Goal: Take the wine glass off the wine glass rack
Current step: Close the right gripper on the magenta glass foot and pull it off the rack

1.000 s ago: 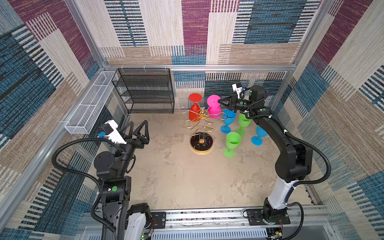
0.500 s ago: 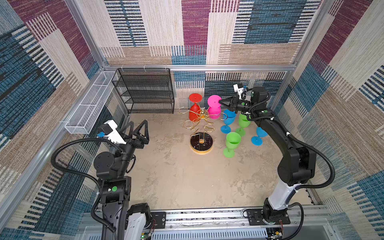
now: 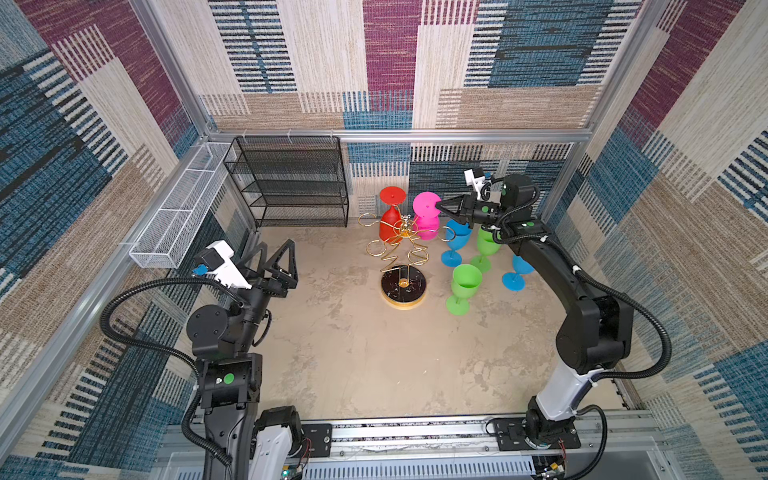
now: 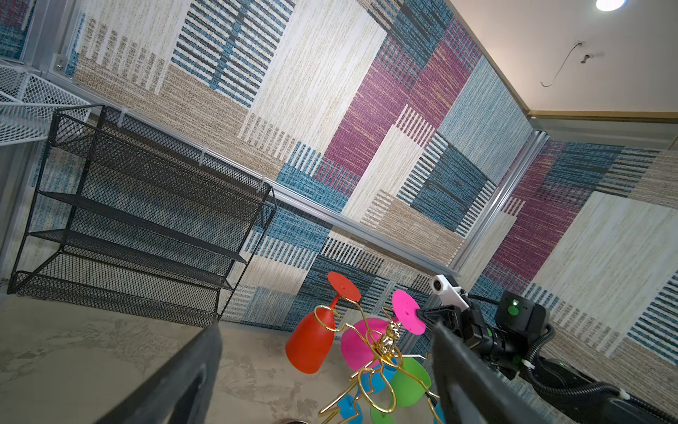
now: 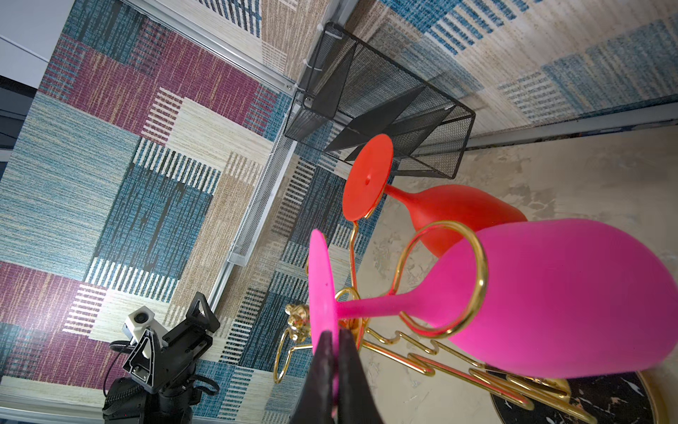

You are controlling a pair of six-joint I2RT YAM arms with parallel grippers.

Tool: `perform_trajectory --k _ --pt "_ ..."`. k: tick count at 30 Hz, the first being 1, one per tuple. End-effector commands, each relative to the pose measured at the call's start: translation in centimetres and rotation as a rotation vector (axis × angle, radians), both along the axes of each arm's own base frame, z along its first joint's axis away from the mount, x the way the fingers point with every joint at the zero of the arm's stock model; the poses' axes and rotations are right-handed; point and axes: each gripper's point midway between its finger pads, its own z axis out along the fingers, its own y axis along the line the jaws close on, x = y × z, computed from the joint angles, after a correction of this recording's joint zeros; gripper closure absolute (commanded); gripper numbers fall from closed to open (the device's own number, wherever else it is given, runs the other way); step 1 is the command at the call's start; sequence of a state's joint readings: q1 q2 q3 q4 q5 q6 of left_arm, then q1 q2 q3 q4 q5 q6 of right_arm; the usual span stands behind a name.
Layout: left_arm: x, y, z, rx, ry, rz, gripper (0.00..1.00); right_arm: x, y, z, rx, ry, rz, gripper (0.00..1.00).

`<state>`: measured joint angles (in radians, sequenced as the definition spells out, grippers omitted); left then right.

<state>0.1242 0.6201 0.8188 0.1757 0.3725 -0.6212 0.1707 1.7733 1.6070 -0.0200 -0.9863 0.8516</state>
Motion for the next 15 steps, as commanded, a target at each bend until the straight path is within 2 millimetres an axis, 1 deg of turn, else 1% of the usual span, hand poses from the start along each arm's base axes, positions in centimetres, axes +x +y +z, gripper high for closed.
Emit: perform_trajectory --k 1,4,5,15 --pt "-0.3 -0.1 0.7 -0.001 -0.030 -0.003 0.09 -0.3 0.3 0.7 0.009 -0.033 0.016 1.00" --pt "-0.3 0.0 0.7 -0.003 -0.029 -0.001 0.09 -0.6 0.3 1.1 0.007 -0.043 0.016 1.00" --pt "-0.3 -0.1 0.6 -0.003 -0.029 -0.004 0.09 -0.7 0.2 0.3 0.003 -0.023 0.014 1.00" --pt "-0.4 0.0 0.4 -0.005 -0.029 -0.003 0.09 -1.8 -0.1 0.3 -0.006 -0.031 -0.004 1.00"
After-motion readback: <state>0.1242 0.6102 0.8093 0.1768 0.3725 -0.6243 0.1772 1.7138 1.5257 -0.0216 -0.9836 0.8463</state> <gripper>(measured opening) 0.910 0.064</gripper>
